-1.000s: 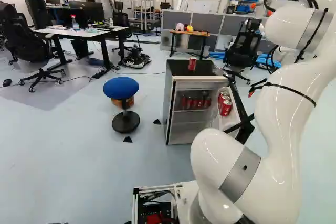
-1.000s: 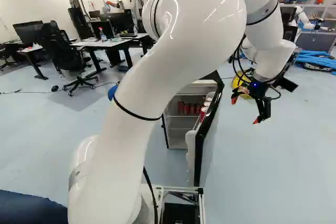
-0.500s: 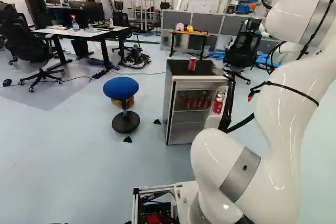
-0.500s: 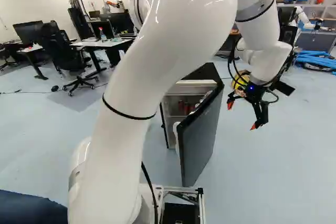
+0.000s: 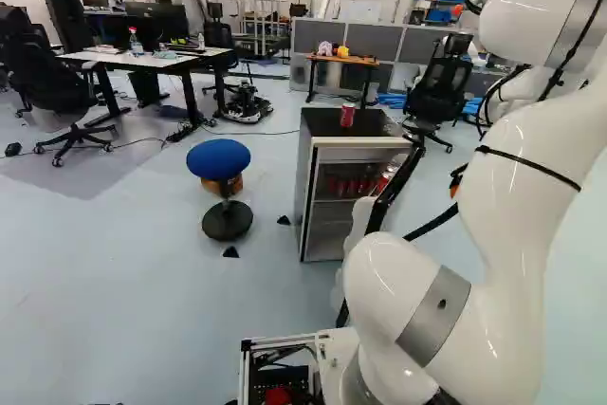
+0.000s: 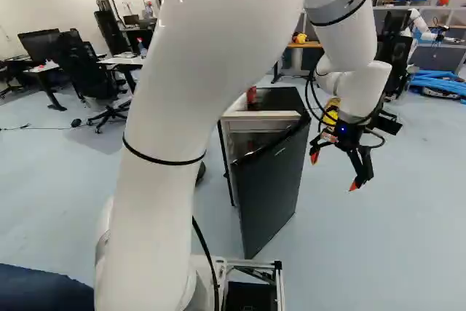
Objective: Grab a drink from the fridge
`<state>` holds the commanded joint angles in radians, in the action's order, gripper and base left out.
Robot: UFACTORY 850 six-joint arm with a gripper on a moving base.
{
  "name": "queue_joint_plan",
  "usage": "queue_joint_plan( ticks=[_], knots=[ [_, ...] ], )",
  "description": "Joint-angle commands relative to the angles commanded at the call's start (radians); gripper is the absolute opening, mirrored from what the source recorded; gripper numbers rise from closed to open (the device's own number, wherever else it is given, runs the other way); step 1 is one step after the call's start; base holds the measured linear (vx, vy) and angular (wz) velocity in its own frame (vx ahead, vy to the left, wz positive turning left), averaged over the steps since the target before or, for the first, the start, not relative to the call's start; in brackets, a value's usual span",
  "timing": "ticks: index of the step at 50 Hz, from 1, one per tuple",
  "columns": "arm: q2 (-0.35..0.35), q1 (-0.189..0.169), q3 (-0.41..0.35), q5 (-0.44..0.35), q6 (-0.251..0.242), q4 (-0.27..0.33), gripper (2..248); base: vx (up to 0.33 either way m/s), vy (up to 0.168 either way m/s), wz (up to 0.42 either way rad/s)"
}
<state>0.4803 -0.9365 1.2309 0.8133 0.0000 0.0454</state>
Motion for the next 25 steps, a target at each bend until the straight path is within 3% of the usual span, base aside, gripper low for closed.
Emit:
queue_joint_plan(
  ticks=[25],
  knots=[
    [-0.088, 0.036, -0.129, -0.132, 0.000, 0.217, 247, 0.000, 0.000, 0.000]
  ],
)
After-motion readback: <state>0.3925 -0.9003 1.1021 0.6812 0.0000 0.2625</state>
